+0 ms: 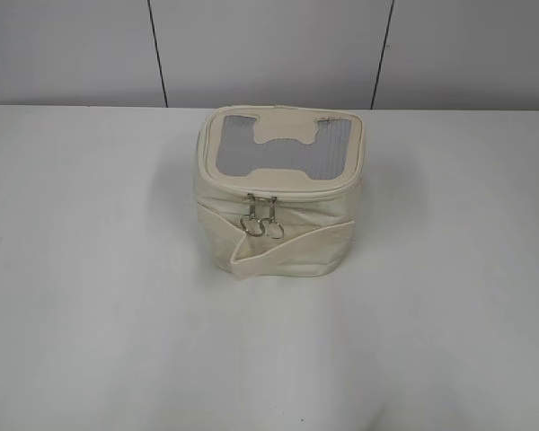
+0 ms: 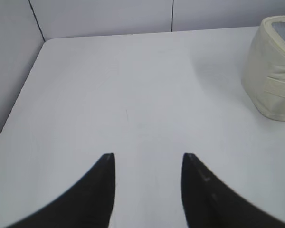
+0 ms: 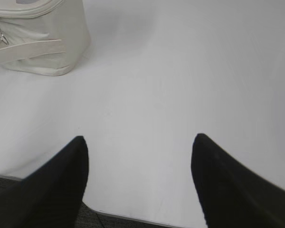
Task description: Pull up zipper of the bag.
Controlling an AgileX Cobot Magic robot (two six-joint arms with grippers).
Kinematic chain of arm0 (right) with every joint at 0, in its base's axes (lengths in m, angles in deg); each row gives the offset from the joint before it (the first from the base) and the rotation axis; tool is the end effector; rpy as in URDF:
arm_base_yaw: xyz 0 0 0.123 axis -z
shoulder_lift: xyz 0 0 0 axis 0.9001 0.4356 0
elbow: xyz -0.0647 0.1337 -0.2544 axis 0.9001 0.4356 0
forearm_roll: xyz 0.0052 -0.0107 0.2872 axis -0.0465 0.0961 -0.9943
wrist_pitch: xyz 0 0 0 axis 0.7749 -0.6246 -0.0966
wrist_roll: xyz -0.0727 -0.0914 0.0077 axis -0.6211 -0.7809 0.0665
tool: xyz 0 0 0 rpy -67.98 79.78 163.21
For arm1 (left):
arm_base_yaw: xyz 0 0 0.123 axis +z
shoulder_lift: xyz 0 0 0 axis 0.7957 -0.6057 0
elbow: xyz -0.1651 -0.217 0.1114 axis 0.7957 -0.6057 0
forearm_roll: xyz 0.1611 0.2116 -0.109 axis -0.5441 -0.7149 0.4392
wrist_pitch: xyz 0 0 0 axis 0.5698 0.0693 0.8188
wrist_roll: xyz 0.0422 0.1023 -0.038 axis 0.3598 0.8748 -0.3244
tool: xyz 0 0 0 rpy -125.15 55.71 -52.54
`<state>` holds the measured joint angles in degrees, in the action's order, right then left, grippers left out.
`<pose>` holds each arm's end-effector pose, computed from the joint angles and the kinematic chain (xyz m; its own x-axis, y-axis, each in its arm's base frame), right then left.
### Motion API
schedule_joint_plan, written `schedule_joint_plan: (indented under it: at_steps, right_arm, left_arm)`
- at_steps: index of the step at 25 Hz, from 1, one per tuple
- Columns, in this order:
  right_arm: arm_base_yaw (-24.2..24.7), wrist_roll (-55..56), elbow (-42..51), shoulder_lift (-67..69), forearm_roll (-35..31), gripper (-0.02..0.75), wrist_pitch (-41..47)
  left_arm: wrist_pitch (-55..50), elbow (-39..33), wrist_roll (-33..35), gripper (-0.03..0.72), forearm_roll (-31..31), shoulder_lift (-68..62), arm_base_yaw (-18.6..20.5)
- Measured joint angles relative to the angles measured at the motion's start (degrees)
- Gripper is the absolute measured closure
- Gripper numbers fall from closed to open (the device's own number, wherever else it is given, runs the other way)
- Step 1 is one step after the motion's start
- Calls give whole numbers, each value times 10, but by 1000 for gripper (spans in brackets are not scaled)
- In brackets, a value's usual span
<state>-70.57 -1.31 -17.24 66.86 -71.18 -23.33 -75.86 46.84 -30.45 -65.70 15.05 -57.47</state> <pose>0.0375 0.0156 0.2858 -0.4254 -0.0839 -0.9011 -0.2125 0.9771 0.0093 0.0355 -0.0031 0.2943 -0.4131 0.0406 -0.9098 0.0854 0.9963 0.0057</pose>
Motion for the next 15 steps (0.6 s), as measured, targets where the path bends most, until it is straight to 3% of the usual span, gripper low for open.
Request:
schedule_joint_plan:
  at_steps: [15]
  right_arm:
    - [0,0,0,0,-1,202,0]
  left_arm:
    - [0,0,1,407,0,0,0]
